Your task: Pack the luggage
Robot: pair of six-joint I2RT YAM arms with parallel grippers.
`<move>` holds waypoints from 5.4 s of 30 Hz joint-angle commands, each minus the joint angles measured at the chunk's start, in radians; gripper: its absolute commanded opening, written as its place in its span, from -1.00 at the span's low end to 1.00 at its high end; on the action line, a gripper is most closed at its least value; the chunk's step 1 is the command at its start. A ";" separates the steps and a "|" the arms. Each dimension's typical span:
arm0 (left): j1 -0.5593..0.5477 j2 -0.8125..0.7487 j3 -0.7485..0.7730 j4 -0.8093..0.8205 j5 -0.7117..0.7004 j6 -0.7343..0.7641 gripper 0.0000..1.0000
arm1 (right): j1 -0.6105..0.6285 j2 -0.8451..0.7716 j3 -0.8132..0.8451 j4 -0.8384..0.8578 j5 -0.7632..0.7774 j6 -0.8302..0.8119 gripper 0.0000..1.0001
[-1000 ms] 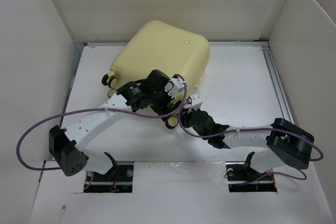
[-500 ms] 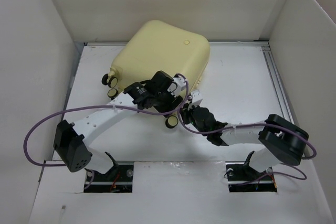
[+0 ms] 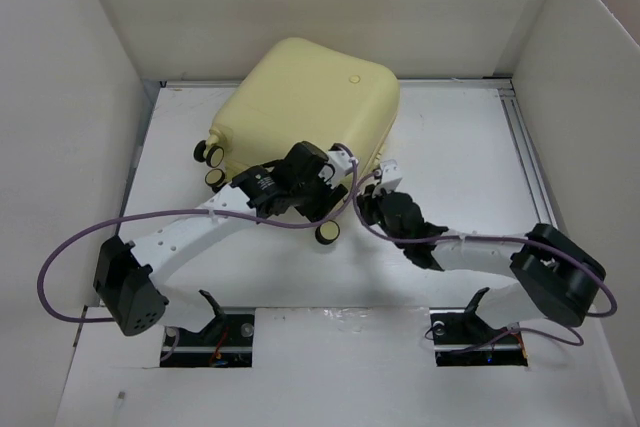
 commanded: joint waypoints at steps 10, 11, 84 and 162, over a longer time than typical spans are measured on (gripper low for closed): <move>-0.087 -0.122 -0.112 -0.073 -0.197 0.164 -1.00 | -0.410 0.050 0.274 -0.182 -0.014 -0.189 -1.00; -0.087 -0.134 -0.123 -0.073 -0.197 0.164 -1.00 | -0.430 0.067 0.293 -0.182 -0.014 -0.204 -1.00; 0.606 0.375 0.618 -0.141 0.129 0.412 0.21 | 0.009 -0.061 -0.074 0.165 -0.568 -0.238 -1.00; 0.750 0.577 0.591 0.029 -0.073 -0.511 0.39 | 0.045 -0.309 -0.098 -0.139 -0.359 -0.122 -1.00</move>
